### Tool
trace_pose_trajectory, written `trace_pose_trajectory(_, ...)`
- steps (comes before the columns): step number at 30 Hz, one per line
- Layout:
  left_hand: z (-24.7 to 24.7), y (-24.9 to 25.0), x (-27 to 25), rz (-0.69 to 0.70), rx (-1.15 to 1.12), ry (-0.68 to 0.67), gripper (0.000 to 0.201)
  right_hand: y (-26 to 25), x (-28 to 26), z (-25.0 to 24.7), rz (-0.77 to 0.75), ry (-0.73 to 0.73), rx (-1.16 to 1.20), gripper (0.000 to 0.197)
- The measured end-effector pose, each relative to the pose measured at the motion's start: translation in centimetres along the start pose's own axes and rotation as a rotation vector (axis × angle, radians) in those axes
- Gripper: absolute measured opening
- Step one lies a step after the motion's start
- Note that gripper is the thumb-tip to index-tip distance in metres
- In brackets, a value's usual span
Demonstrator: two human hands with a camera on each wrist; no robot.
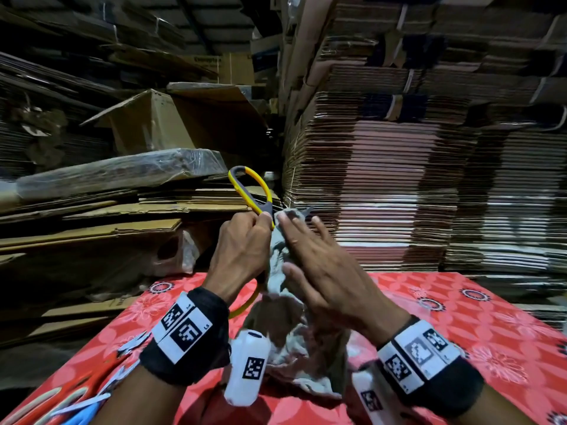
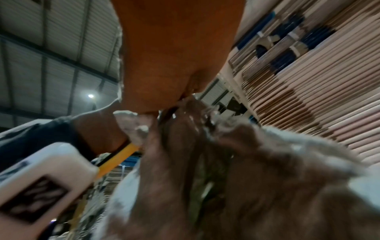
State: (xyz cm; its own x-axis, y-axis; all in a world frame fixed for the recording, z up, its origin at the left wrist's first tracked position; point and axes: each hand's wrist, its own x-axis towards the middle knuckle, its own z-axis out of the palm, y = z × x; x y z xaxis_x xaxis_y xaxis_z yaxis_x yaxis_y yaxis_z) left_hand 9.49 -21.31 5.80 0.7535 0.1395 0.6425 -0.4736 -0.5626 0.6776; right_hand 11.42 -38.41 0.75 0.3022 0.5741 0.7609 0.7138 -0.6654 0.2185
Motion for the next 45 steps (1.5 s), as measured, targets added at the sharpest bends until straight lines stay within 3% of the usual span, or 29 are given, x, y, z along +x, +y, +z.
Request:
trace_pose_trajectory(4,0.5,0.3,-0.4,0.004,-0.012,-0.035,0.048,1.7,-0.5,-0.8,0.076,-0.001,0.009,0.064)
trace_pose_trajectory(10,0.1,0.1,0.1,-0.032,-0.009,-0.007,0.050,1.0,0.3,-0.5,-0.070,-0.072,0.120,0.076)
trace_pose_trajectory(15,0.4,0.6,-0.2,-0.024,-0.005,-0.036,0.050,2.5,-0.3,-1.9,0.033,-0.042,0.138,0.073)
trace_pose_trajectory(19,0.2,0.1,0.1,-0.039,-0.032,-0.024,0.049,1.0,0.5,-1.2,-0.056,-0.081,0.243,0.071)
trace_pose_trajectory(21,0.0,0.3,0.2,-0.039,-0.042,-0.027,0.049,2.0,0.7,-2.1,-0.023,-0.077,0.280,0.070)
trace_pose_trajectory(25,0.5,0.5,0.2,-0.017,-0.025,-0.042,0.050,2.6,-0.2,-3.0,0.060,-0.049,0.202,0.077)
trace_pose_trajectory(29,0.3,0.0,0.3,-0.038,-0.054,-0.030,0.049,0.5,0.5,-1.7,-0.010,-0.124,0.235,0.078)
trace_pose_trajectory(35,0.4,0.7,-0.1,-0.015,-0.034,-0.054,0.051,2.4,-0.3,-2.7,0.062,-0.017,0.123,0.076)
trace_pose_trajectory(42,0.1,0.5,0.0,-0.042,-0.052,-0.030,0.052,0.0,0.2,-2.0,-0.031,-0.125,0.185,0.089)
trace_pose_trajectory(45,0.2,0.9,-0.3,-0.019,-0.062,-0.031,0.051,1.9,0.0,-3.2,0.009,-0.067,0.110,0.087)
